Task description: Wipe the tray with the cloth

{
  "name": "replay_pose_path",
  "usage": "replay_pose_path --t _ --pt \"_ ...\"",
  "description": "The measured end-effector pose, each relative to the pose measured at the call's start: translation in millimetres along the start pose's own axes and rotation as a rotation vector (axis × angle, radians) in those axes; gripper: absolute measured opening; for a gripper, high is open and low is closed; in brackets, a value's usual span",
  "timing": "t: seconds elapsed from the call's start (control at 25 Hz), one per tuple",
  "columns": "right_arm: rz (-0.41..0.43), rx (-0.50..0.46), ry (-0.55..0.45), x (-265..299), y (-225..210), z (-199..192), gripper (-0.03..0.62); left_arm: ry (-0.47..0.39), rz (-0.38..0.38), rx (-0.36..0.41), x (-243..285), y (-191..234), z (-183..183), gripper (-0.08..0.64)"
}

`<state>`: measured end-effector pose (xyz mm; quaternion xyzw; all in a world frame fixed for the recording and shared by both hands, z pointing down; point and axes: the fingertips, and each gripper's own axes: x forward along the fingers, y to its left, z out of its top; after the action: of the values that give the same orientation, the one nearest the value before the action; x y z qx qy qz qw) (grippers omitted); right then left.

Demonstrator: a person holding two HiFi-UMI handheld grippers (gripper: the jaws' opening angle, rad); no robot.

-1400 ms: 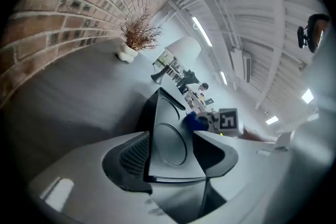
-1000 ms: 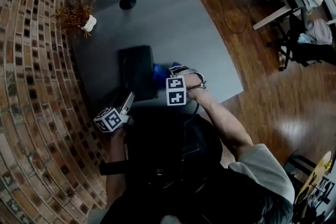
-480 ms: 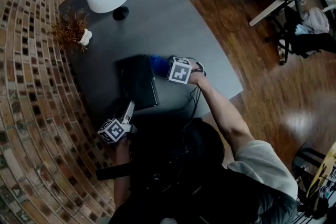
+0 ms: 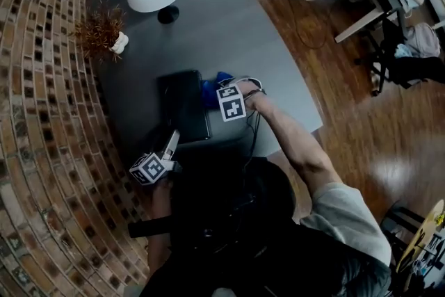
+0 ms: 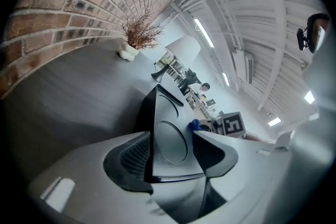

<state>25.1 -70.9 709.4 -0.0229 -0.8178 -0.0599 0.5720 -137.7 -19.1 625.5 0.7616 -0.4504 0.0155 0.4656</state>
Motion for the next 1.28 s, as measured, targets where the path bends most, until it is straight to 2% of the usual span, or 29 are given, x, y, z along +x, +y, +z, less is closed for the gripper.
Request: replay_pose_path --t 0.16,0.24,0.36,0.48,0.52,0.56,0.6,0.76,0.8,0.84,0.92,1.04,1.12,1.2,1.28 --pt "0.046 0.123 -0.092 -5.2 48.0 10.5 0.149 -0.001 -0.005 -0.004 0.3 2.6 0.4 0.244" --pt "0.065 0.141 -0.123 -3.1 76.6 23.3 0.149 -0.004 -0.008 -0.009 0.4 3.0 -1.1 0.244" --pt "0.081 0.095 -0.119 0.4 113.5 39.8 0.149 -0.010 -0.008 -0.009 0.3 3.0 -1.5 0.244" --pt "0.199 -0.032 -0.118 -12.8 158.2 41.9 0.149 -0.005 -0.007 -0.008 1.0 2.9 -3.1 0.244" --pt "0.211 -0.036 -0.119 -19.7 164.8 35.9 0.149 -0.002 -0.006 -0.007 0.3 2.5 -4.1 0.244" --pt "0.188 -0.001 -0.114 -27.2 161.2 23.3 0.149 0.000 -0.006 -0.005 -0.5 1.6 -4.9 0.244" --pt "0.133 0.074 -0.102 -36.4 148.1 3.4 0.150 0.000 -0.006 -0.004 -0.8 0.4 -5.4 0.244" --pt "-0.203 0.548 0.008 -95.3 68.4 -119.4 0.156 -0.009 -0.009 -0.011 1.0 -1.2 -4.9 0.244" --pt "-0.278 0.625 0.041 -109.3 55.3 -145.5 0.158 -0.012 -0.009 -0.013 0.2 0.1 -4.3 0.244" --pt "-0.328 0.663 0.080 -117.8 48.7 -166.2 0.161 -0.016 -0.009 -0.015 -1.0 1.6 -3.7 0.244" --pt "-0.347 0.629 0.192 -115.9 54.0 -194.0 0.172 -0.023 -0.007 -0.017 -2.9 2.3 -3.5 0.244" --pt "-0.288 0.466 0.373 -88.8 84.4 -211.7 0.215 -0.019 -0.017 -0.026 -1.8 -4.3 -8.2 0.244" --pt "-0.270 0.444 0.406 -84.0 99.1 -211.9 0.268 -0.007 -0.034 -0.022 0.3 -11.7 -13.2 0.244" --pt "-0.291 0.473 0.400 -102.1 100.6 -206.4 0.367 -0.001 -0.052 -0.021 1.7 -17.5 -15.4 0.244" --pt "-0.355 0.475 0.393 -133.5 92.2 -191.4 0.377 0.007 -0.071 -0.021 0.7 -17.8 -14.7 0.242"
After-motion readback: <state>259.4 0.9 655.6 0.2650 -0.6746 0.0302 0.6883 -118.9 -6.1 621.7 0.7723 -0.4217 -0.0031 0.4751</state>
